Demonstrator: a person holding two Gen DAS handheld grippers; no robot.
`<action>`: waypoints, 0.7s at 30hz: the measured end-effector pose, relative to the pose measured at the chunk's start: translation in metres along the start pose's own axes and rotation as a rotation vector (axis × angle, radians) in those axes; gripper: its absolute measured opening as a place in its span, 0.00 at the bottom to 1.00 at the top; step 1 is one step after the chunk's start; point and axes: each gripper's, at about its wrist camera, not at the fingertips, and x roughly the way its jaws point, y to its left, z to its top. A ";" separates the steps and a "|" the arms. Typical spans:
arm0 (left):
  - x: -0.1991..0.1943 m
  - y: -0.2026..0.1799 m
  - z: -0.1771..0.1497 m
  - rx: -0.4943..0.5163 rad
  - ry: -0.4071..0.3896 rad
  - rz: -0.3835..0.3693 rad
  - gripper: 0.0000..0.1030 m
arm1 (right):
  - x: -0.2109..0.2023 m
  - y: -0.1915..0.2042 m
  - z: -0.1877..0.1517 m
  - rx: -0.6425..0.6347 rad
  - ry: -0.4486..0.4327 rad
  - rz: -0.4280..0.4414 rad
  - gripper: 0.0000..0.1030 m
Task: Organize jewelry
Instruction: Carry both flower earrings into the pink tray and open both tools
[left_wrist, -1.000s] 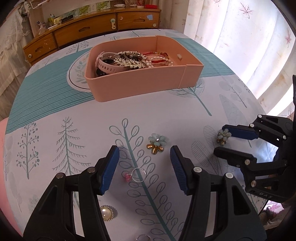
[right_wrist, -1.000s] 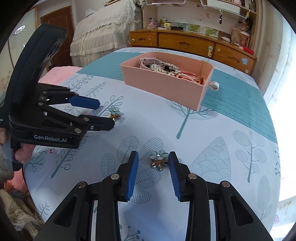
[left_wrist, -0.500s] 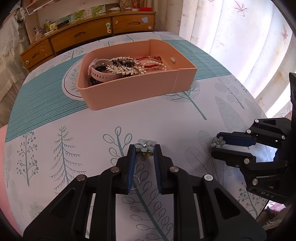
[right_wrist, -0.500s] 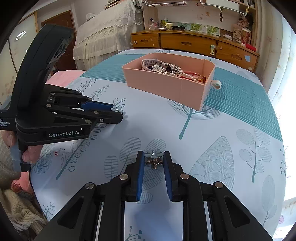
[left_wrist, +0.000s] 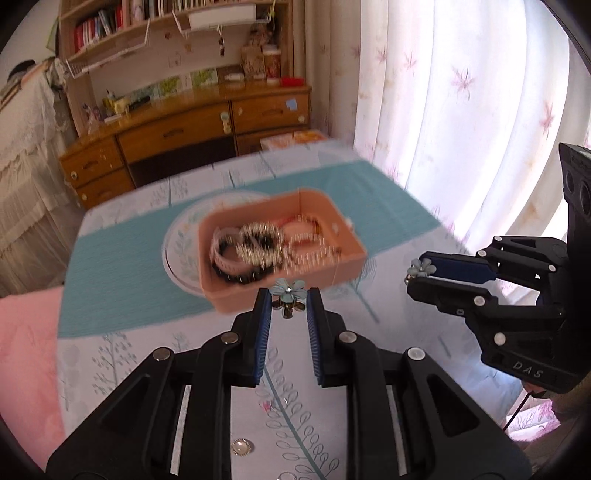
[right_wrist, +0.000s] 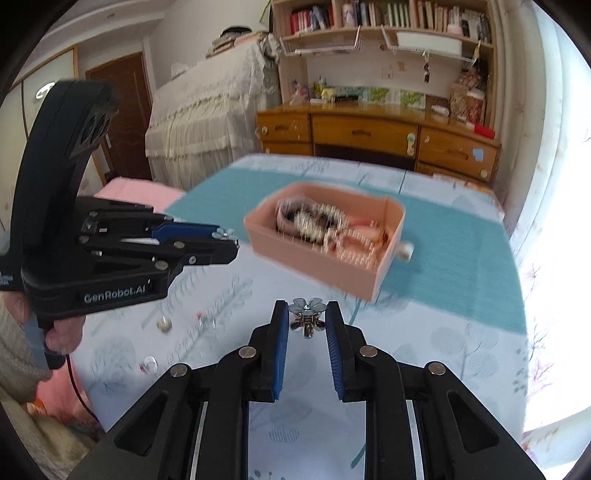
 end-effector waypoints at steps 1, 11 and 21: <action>-0.007 0.001 0.008 -0.002 -0.019 0.004 0.16 | -0.007 -0.002 0.007 0.006 -0.017 -0.001 0.19; -0.049 0.004 0.064 -0.013 -0.115 0.041 0.16 | -0.054 -0.003 0.095 0.033 -0.148 -0.002 0.20; -0.032 0.009 0.086 -0.059 -0.105 0.072 0.16 | -0.043 0.001 0.154 0.073 -0.138 -0.032 0.20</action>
